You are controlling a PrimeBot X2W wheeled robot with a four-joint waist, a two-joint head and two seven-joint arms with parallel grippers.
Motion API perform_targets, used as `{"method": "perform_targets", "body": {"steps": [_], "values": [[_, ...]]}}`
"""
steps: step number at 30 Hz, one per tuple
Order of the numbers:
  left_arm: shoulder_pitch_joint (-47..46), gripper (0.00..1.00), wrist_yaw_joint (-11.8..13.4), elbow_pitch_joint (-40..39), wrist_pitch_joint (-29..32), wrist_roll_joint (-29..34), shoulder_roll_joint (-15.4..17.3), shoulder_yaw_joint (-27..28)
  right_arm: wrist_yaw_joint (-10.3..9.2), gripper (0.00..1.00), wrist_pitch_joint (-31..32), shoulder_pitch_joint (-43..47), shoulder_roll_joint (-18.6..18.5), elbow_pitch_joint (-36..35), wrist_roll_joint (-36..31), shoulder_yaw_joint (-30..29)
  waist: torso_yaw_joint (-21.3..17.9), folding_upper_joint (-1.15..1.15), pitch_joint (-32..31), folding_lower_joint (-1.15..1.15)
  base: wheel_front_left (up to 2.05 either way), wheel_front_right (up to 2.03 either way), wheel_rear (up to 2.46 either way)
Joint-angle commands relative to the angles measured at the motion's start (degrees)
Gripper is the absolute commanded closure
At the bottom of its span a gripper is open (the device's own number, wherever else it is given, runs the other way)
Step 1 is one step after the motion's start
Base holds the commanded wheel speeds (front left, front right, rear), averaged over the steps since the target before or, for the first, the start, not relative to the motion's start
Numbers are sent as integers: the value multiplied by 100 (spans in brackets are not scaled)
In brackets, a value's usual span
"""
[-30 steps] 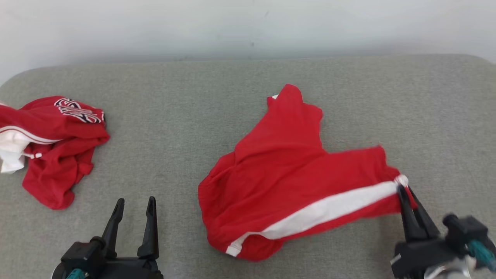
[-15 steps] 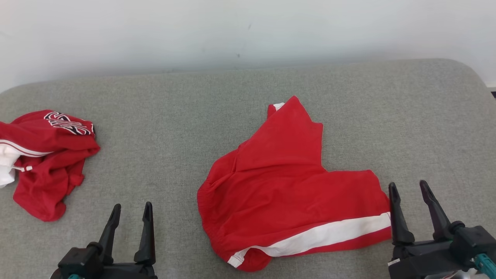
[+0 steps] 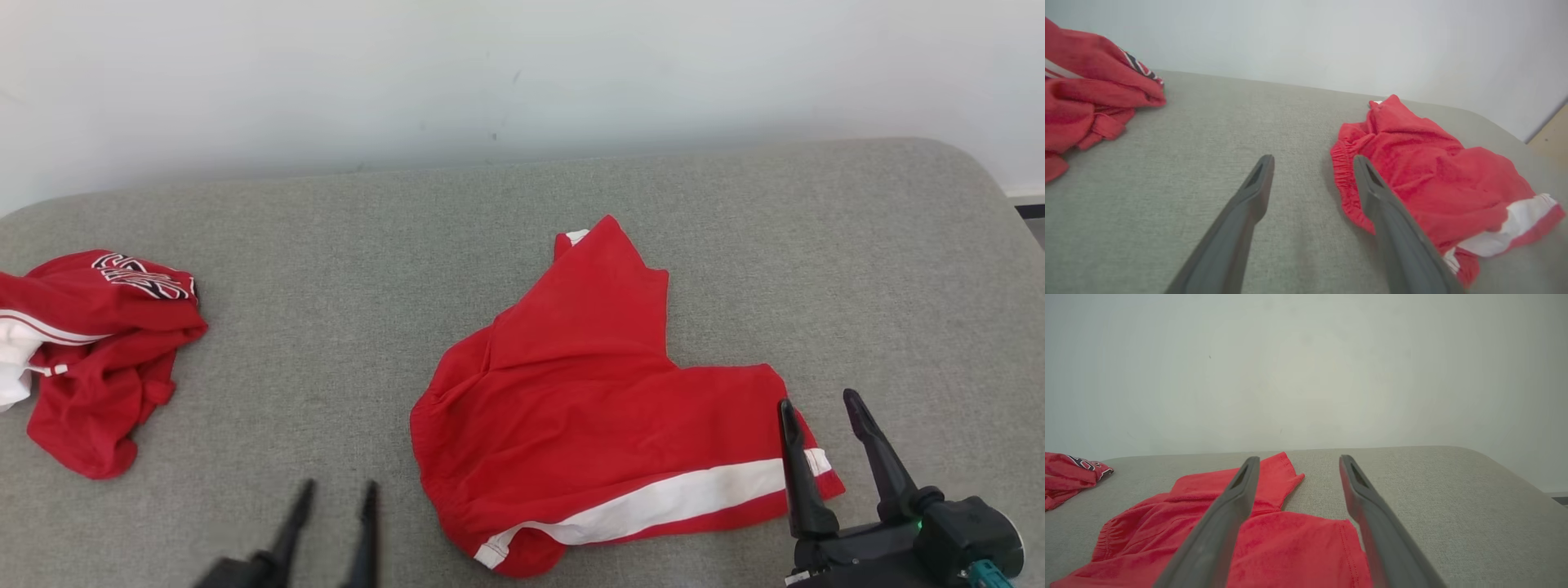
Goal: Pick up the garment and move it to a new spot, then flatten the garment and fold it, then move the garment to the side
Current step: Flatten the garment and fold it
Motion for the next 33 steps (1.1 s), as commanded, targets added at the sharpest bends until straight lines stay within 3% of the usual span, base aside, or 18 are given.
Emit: {"method": "perform_targets", "body": {"steps": [1, 12, 24, 25, 26, 33], "values": [[125, 0, -29, 107, -4, 87, -1, -278, -13, 0, -2, 36, 10, 18, -13, 25, -14, 0, 13, 1, 0, 0, 0], [401, 0, -52, 505, -4, -204, 80, -1648, -13, 0, -2, -46, -26, 74, 44, 68, -143, 0, 98, 1, 0, 0, 0], [-319, 0, -51, 1328, -4, -937, 31, -1968, -13, 0, -2, -128, 14, 131, 59, 92, -320, 0, 235, 1, 0, 0, 0], [-397, 43, -51, 1393, -4, -985, 24, -2016, -13, 0, -2, -141, 19, 137, 60, 103, -334, 0, 243, 1, 0, 0, 0], [-482, 100, -50, 1416, -4, -1026, 30, -2006, -13, 0, -2, -156, 25, 138, 67, 96, -344, 0, 252, 1, 0, 0, 0], [-797, 100, -51, 1112, -4, -893, 382, -1756, -13, 0, -2, -107, 89, 166, 71, 29, -319, 0, 263, 1, 0, 0, 0]]}}
